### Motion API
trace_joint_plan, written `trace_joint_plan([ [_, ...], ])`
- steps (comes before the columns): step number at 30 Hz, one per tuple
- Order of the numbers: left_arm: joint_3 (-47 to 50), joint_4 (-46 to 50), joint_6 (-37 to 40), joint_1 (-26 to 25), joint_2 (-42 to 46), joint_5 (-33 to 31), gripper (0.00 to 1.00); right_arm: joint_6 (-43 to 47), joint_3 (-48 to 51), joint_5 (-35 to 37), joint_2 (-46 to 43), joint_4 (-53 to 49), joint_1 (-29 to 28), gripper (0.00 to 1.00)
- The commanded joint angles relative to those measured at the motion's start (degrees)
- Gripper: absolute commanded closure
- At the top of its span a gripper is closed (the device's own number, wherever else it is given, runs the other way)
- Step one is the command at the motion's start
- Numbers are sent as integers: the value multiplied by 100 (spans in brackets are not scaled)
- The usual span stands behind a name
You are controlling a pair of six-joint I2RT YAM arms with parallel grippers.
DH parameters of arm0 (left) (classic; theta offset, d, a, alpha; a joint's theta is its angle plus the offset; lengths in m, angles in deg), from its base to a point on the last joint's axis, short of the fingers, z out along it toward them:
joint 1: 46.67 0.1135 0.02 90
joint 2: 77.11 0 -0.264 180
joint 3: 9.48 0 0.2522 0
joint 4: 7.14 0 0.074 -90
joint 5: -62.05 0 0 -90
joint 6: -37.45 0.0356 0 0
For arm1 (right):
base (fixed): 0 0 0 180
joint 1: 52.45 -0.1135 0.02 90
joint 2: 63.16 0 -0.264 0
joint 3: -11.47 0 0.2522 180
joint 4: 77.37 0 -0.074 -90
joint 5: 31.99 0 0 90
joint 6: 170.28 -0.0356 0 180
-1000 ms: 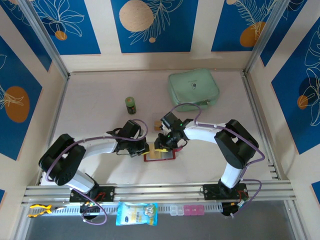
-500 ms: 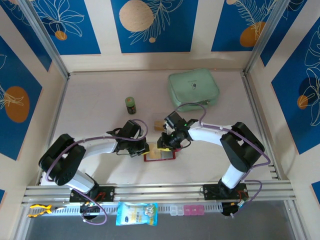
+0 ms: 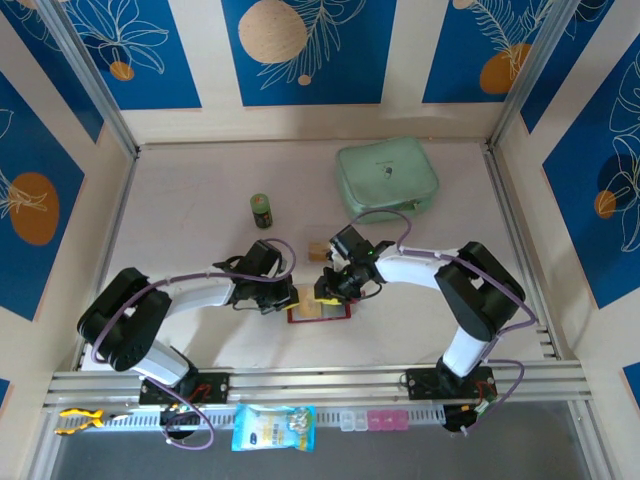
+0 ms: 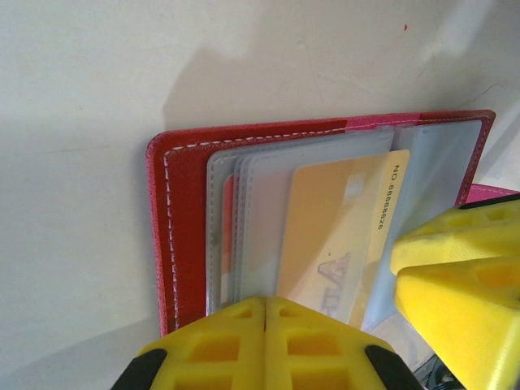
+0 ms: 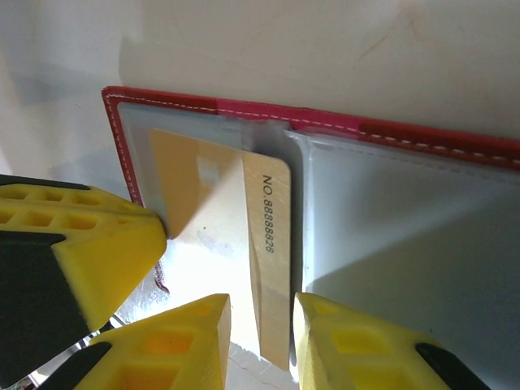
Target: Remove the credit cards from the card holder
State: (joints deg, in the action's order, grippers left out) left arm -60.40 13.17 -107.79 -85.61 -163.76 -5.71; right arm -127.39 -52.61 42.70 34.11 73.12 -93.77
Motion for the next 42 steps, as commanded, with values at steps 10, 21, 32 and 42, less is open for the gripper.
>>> trace_joint_plan([
  [10,25,339,102,-40,26,-174,100,-70,64,-405,161,268,6,75],
  [21,25,367,111,-38,26,-173,100,-187,182,-630,11,588,11,83],
  [32,-1,418,126,-40,52,-183,100,-127,203,-508,-103,472,30,92],
  [42,-1,461,134,-44,61,-217,100,0,229,-174,-242,141,75,81],
])
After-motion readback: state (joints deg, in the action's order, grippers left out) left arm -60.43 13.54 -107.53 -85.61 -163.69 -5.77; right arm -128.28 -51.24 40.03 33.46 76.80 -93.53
